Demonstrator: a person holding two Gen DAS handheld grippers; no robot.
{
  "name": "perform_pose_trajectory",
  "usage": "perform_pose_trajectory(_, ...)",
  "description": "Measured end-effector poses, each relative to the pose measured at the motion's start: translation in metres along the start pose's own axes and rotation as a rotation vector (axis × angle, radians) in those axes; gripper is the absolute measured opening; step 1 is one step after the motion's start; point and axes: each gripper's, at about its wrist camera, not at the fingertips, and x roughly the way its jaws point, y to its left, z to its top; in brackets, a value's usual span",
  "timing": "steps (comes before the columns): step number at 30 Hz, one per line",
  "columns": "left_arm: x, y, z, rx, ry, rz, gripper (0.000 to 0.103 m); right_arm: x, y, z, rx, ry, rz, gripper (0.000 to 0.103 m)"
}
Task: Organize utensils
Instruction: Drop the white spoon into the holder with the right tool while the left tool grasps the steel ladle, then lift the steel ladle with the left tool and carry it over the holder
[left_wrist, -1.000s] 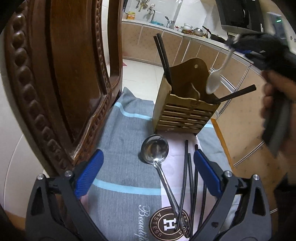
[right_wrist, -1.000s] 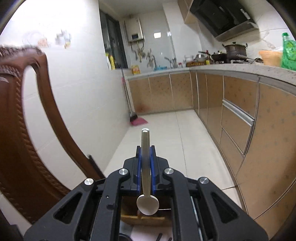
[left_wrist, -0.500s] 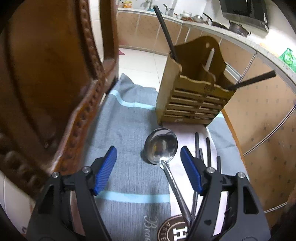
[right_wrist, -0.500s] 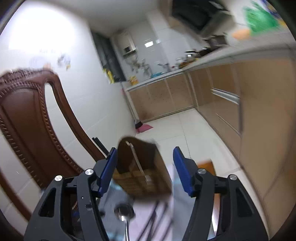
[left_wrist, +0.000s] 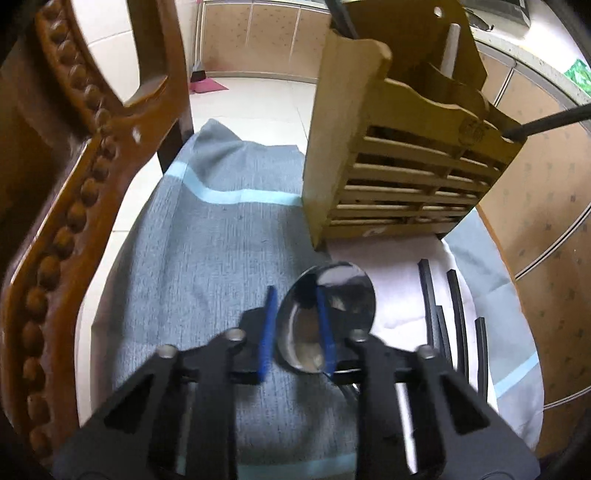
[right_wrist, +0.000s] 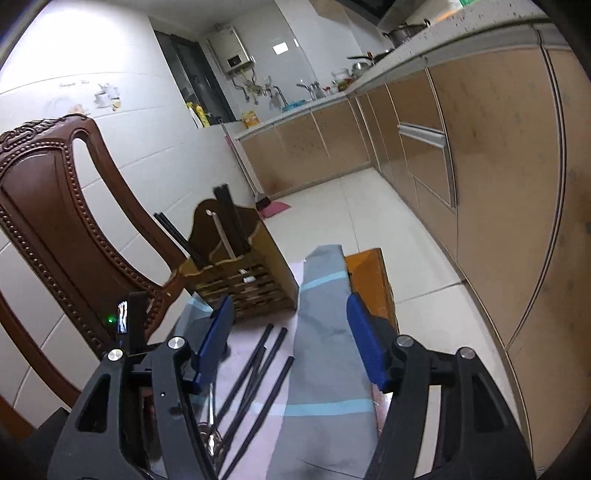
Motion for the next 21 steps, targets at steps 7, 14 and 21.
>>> perform_pose_trajectory(7, -0.044, -0.013, 0.003, 0.044, -0.121, 0.073, 0.006, 0.004, -0.009, -0.001, 0.022, 0.007, -0.005, 0.062)
perform_pose_trajectory(14, -0.132, -0.025, -0.006, 0.105, -0.330, 0.213, 0.004, 0.014, -0.014, -0.002, 0.040, 0.022, 0.003, 0.063)
perform_pose_trajectory(21, -0.209, -0.045, 0.012, 0.127, -0.529, 0.306, 0.002, 0.023, -0.017, -0.002, 0.068, 0.034, 0.022, 0.063)
